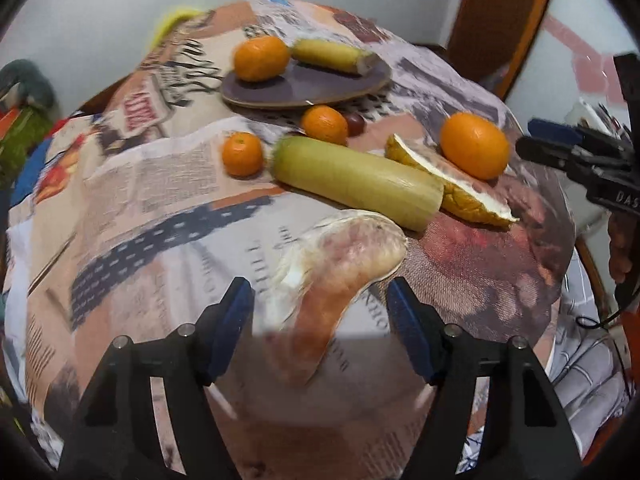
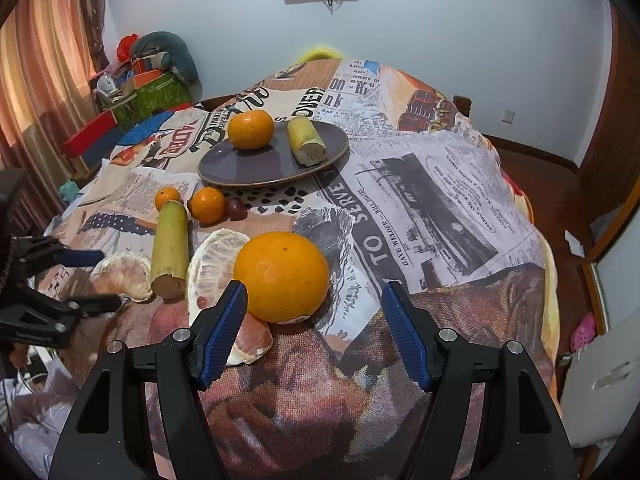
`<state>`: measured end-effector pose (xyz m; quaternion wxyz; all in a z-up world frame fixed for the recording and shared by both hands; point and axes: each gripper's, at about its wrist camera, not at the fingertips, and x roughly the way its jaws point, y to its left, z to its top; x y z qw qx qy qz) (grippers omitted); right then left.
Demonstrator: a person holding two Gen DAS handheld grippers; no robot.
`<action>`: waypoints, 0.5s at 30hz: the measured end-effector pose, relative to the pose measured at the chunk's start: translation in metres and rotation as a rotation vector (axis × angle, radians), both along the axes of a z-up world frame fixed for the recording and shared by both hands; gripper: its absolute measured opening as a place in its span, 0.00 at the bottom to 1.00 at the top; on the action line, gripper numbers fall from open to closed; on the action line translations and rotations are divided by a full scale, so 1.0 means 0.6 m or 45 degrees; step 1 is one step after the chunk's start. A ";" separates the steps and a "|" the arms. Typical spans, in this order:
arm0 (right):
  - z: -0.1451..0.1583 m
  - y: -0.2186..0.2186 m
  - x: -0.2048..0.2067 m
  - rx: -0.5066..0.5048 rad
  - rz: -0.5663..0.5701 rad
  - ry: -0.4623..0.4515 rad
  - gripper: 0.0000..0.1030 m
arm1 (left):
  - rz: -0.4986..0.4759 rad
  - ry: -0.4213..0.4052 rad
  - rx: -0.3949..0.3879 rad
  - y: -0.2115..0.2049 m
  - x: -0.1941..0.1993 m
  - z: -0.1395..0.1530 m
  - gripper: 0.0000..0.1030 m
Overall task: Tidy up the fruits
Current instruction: 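Grasp the pomelo segment with the left gripper while the right grasps the large orange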
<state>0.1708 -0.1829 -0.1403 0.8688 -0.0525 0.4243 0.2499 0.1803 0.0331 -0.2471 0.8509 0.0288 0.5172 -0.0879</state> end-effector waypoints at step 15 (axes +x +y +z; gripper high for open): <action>-0.038 0.045 0.022 0.044 0.033 0.110 0.65 | 0.177 -0.036 -0.034 0.056 0.021 -0.006 0.46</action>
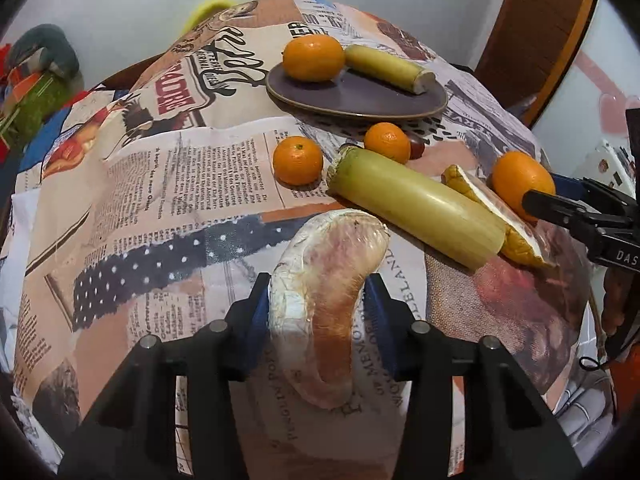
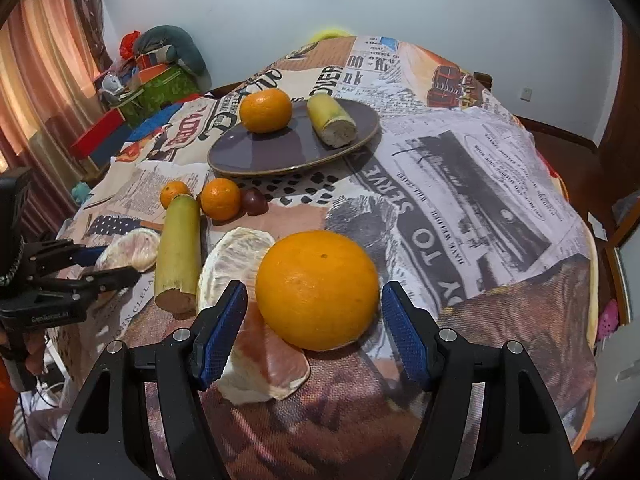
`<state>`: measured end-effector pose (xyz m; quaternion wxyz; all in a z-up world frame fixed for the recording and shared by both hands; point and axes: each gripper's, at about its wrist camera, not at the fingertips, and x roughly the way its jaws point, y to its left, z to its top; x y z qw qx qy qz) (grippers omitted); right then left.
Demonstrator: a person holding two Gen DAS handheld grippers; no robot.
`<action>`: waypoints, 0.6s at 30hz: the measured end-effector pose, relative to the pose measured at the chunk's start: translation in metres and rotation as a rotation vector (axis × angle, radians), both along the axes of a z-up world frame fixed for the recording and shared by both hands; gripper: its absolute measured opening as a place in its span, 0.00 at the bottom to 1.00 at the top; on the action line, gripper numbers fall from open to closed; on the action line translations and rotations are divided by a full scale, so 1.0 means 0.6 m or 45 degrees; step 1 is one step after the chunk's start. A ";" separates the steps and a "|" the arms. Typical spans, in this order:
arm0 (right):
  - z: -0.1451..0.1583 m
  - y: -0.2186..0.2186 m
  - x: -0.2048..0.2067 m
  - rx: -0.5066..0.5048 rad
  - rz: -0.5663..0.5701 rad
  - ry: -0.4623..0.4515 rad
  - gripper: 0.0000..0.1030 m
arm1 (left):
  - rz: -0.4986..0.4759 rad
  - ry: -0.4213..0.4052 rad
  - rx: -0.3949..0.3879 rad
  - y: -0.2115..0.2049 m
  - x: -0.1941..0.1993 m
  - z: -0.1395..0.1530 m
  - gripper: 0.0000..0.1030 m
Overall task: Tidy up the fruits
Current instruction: 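Grasp the pomelo segment with the left gripper while the right grasps the large orange, then carry the pomelo segment and orange to the grey plate with both grippers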
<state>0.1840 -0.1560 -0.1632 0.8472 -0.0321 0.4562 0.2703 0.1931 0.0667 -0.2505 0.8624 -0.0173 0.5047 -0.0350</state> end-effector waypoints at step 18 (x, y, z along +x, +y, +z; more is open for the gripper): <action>-0.002 -0.008 0.006 0.039 -0.029 0.030 0.59 | -0.038 -0.019 -0.023 -0.007 0.023 0.004 0.39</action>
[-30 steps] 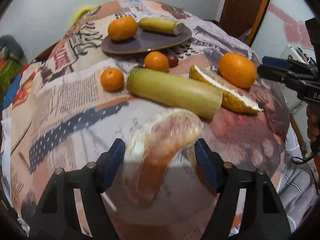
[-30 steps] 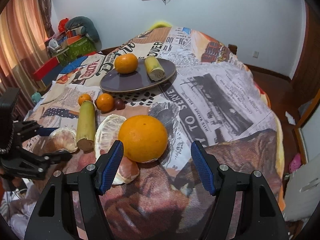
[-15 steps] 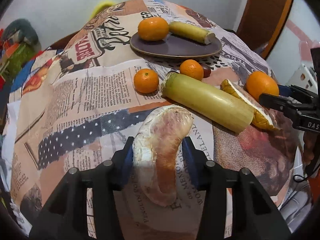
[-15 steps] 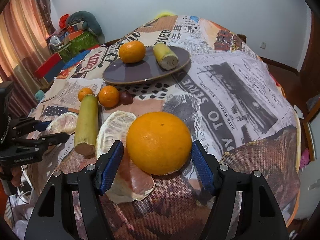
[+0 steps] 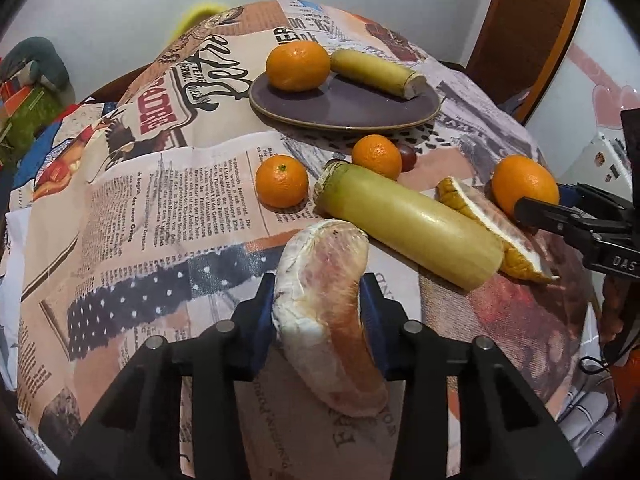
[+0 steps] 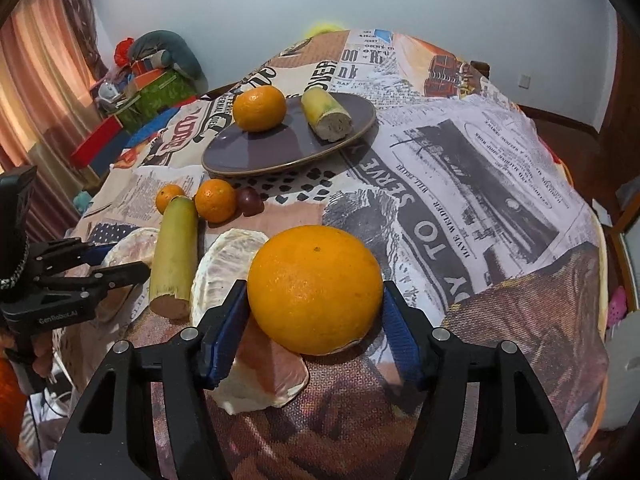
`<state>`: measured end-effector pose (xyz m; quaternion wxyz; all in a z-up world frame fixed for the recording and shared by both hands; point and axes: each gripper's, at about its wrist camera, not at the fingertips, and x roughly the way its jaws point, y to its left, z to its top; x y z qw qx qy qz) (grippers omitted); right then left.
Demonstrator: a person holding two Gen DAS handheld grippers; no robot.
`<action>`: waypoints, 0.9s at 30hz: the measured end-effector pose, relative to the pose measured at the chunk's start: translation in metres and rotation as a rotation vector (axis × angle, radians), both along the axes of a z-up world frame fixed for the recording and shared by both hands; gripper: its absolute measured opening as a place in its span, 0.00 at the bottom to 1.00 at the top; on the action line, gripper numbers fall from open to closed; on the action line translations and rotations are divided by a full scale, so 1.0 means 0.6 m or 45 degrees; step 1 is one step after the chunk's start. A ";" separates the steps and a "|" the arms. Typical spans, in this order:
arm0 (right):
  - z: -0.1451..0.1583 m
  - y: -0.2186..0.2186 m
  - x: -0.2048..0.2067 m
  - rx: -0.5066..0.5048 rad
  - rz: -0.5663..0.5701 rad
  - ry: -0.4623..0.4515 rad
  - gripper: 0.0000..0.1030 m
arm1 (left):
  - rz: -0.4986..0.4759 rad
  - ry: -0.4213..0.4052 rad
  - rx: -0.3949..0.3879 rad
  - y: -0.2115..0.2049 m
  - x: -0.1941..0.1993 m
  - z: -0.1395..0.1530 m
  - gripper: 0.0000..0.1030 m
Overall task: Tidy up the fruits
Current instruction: 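Carry the pomelo segment and orange to the grey plate with both grippers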
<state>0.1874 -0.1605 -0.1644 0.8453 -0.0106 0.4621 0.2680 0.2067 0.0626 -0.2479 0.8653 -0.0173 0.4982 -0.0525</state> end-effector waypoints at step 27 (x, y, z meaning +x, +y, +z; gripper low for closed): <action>0.021 -0.001 0.007 0.028 -0.004 -0.039 0.59 | -0.025 0.044 0.051 -0.007 0.038 -0.021 0.57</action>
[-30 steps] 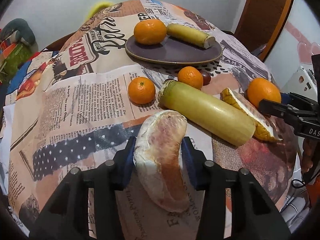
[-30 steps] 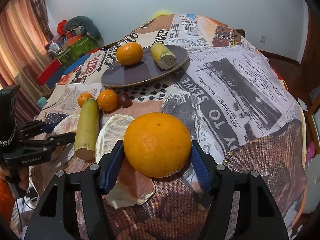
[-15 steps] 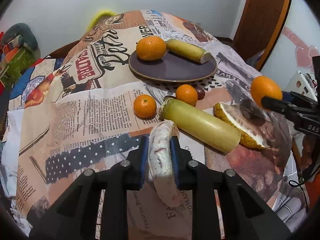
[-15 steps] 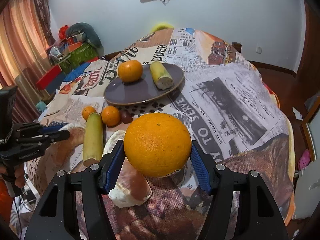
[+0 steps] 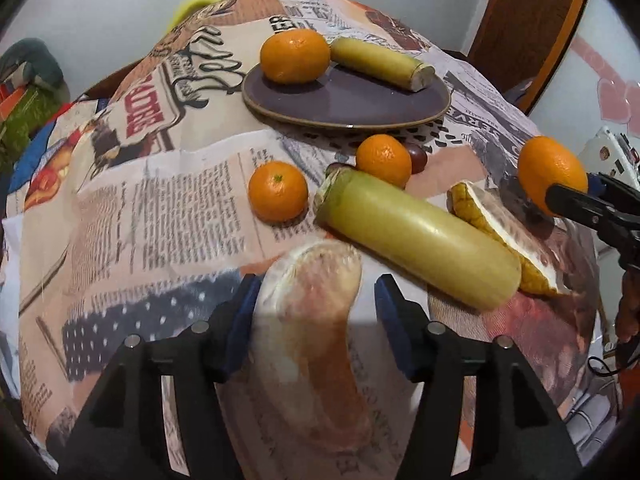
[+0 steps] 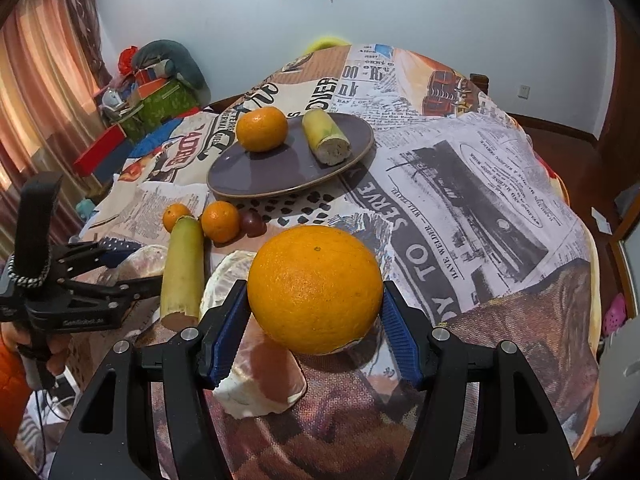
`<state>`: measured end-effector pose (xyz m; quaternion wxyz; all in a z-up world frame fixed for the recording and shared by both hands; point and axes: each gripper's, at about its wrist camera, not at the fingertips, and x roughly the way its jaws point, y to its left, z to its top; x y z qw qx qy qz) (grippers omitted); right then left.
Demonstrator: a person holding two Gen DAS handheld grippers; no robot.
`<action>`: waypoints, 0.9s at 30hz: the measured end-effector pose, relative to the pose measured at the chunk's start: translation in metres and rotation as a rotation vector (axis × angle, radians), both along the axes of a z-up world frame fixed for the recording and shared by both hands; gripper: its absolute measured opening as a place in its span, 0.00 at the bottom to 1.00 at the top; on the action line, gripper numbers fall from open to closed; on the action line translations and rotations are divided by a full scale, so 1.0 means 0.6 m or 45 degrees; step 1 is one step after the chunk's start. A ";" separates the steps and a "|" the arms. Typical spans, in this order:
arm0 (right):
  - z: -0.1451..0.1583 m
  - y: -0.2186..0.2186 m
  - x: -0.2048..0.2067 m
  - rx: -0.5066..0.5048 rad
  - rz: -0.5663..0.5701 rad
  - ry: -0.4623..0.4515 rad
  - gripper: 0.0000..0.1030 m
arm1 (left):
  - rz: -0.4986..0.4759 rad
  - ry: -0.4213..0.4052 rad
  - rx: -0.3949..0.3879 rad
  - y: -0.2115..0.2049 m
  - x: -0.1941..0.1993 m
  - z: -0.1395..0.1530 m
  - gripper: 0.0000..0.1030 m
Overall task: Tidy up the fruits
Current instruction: 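Carry the pomelo segment and orange to the grey plate with both grippers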
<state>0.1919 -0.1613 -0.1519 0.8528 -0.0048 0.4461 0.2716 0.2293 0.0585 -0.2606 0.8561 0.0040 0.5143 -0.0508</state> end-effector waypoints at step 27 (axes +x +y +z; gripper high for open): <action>0.069 0.012 0.019 0.044 -0.002 -0.143 0.59 | 0.082 -0.297 -0.015 0.001 -0.042 0.139 0.24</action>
